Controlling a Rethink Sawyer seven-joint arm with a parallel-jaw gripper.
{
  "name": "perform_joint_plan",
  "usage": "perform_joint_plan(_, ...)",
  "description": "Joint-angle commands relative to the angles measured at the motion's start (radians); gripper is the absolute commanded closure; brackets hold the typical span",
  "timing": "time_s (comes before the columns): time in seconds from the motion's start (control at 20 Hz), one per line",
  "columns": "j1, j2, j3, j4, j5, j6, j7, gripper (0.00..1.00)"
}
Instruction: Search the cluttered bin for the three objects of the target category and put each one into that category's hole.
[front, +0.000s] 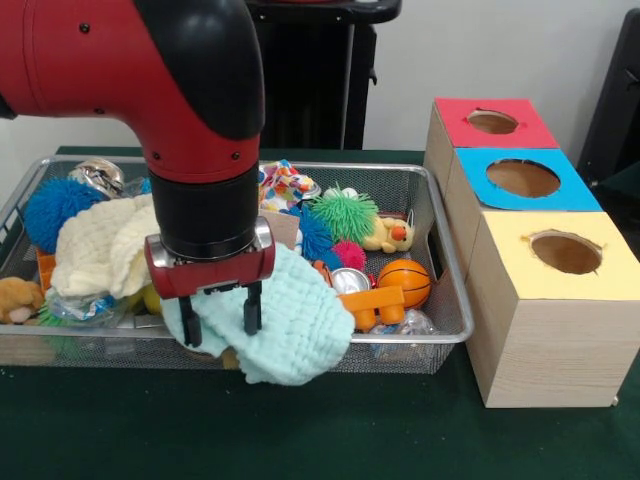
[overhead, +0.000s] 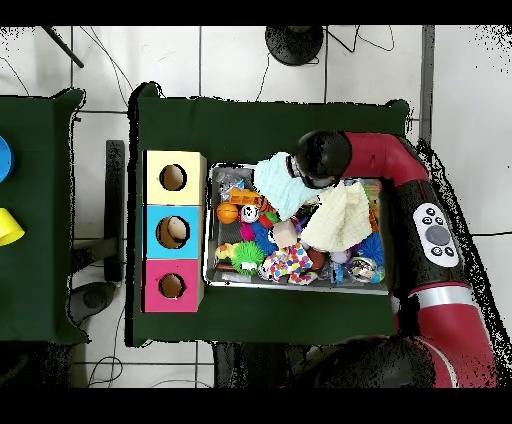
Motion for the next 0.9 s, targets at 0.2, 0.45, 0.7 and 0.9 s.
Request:
perform_joint_plan(0.2, -0.033, -0.007, -0.036, 0.055, -0.040, -0.053, -0.081, 0.00)
perform_joint_plan(0.45, -0.032, 0.002, -0.038, 0.030, -0.054, -0.054, -0.090, 0.00)
perform_joint_plan(0.7, -0.024, 0.020, -0.035, -0.021, -0.062, -0.023, -0.113, 1.00)
perform_joint_plan(0.9, -0.021, 0.026, -0.034, -0.038, -0.061, -0.007, -0.117, 1.00)
